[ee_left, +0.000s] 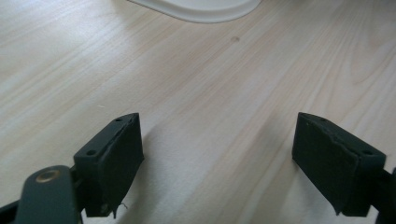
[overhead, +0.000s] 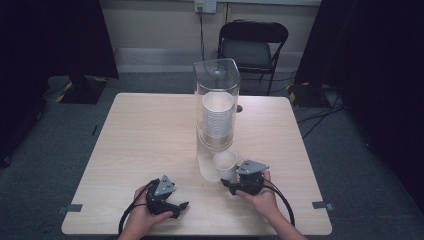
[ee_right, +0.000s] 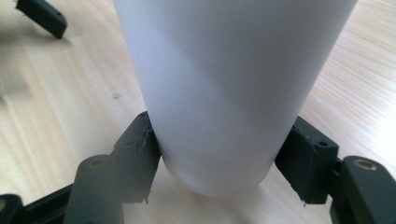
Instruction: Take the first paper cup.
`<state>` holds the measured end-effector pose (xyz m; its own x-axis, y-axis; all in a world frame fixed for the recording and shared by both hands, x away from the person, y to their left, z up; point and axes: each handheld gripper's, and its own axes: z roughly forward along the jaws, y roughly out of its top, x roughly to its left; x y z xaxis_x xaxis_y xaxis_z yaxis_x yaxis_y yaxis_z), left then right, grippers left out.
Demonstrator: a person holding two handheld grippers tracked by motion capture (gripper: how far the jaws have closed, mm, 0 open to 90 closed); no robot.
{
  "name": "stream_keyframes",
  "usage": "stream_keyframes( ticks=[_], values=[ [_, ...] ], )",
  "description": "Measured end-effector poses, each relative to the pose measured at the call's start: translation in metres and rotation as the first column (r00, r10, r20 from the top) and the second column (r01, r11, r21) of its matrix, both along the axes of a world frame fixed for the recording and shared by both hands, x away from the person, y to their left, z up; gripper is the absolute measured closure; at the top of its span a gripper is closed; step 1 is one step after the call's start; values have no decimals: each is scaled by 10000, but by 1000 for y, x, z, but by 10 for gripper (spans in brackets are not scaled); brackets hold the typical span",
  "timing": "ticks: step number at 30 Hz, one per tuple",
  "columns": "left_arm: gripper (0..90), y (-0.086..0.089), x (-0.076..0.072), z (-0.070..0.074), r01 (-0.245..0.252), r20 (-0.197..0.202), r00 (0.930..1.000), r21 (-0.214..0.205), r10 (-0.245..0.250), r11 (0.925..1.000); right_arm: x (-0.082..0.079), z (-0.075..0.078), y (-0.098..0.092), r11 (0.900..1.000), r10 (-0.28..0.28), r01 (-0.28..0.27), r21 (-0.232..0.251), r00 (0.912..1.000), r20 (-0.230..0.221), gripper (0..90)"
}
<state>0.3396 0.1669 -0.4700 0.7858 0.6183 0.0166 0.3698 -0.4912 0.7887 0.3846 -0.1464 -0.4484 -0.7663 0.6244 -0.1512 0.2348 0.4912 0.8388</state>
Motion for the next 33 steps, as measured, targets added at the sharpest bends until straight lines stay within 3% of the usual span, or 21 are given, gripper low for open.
stream_keyframes(
  ticks=[2, 6, 10, 13, 15, 19, 21, 23, 26, 29, 33],
  values=[
    [212, 1, 0, 4, -59, -161, 9999, -209, 56, 9998, -2, -2, 3, 9998, 116, -117, -135, 9999, -23, 350],
    [210, 4, -1, 18, -149, 20, 9999, -793, 151, 9967, -6, -3, 9, 9986, 478, -478, -234, 9989, 11, 350],
    [237, 9, -1, 34, -250, -18, 9997, -1570, 250, 9873, -11, -3, 17, 9971, 717, -715, -248, 9974, 70, 349],
    [278, 11, -2, 45, -310, -137, 9995, -1778, 290, 9836, -15, -4, 25, 9932, 1066, -1053, -499, 9940, 249, 349],
    [290, 10, -3, 50, -224, -315, 9994, -2104, 162, 9774, -17, -4, 31, 9909, 1288, -1275, -435, 9913, 274, 349],
    [337, 9, -4, 61, -229, -711, 9974, -2284, 67, 9733, -20, -4, 41, 9863, 1586, -1563, -519, 9864, 425, 348],
    [361, 9, -4, 65, -264, -780, 9969, -2569, 65, 9661, -22, -4, 44, 9834, 1758, -1729, -552, 9831, 516, 347],
    [382, 10, -5, 69, -390, -954, 9953, -2638, 141, 9638, -24, -5, 46, 9810, 1885, -1855, -570, 9807, 523, 347],
    [416, 10, -5, 72, -469, -834, 9962, -2645, 256, 9633, -28, -5, 50, 9774, 2062, -2027, -593, 9767, 601, 347],
    [464, 11, -6, 73, -470, -1042, 9944, -3004, 162, 9526, -30, -4, 53, 9762, 2124, -2083, -611, 9747, 702, 346],
    [514, 11, -6, 75, -484, -1136, 9934, -3102, 135, 9495, -32, -5, 59, 9715, 2308, -2252, -744, 9698, 786, 346]
  ],
)
